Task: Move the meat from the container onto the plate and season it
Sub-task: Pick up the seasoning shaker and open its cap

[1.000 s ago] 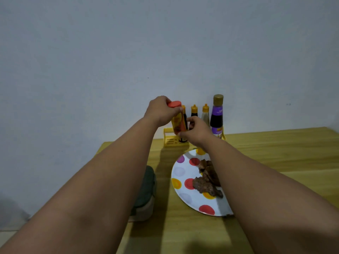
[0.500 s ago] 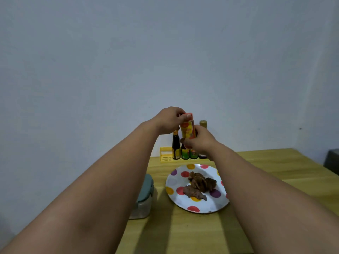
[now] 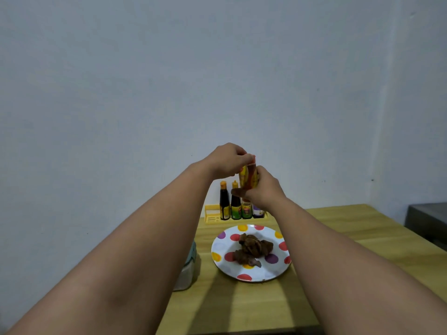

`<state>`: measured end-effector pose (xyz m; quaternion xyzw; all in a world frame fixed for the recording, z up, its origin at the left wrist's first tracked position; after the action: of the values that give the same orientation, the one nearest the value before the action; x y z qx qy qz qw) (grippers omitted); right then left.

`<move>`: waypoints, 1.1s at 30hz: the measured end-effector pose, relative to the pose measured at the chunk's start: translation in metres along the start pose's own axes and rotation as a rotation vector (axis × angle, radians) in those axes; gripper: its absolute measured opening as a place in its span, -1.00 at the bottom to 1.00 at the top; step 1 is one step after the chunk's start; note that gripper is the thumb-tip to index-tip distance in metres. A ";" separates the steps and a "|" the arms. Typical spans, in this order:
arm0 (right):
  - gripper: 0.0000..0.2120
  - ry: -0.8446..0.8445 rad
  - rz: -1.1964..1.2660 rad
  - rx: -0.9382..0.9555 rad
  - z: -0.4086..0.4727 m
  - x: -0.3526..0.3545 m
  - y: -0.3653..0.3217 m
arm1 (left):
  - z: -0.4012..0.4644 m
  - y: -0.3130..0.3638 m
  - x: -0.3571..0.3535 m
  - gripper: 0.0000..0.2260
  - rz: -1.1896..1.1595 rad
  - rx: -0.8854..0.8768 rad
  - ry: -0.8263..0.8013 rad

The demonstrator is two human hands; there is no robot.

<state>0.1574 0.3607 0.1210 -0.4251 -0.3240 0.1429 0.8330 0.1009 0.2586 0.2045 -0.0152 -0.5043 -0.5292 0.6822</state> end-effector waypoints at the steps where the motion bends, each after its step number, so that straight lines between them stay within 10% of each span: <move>1: -0.38 0.005 0.012 0.002 -0.001 0.002 0.000 | -0.001 0.002 -0.001 -0.64 0.001 -0.009 -0.007; 25: -0.68 -0.231 0.496 -0.320 0.006 0.004 0.032 | 0.014 -0.014 -0.024 -0.59 -0.059 0.009 -0.091; 33: -0.57 -0.084 0.446 -0.236 0.016 0.002 0.046 | 0.019 -0.011 -0.033 -0.56 -0.063 -0.061 -0.072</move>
<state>0.1504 0.3992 0.0917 -0.5741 -0.2711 0.3016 0.7113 0.0826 0.2876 0.1848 -0.0393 -0.5122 -0.5647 0.6459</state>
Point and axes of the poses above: each hand's wrist, its own z-axis towards the middle knuckle, its own x-axis out of the back of the hand, y = z × x, the point moved 4 cm from there along z, towards the middle knuckle, and after that the axes turned 12 degrees about y, right-handed, at the moved point
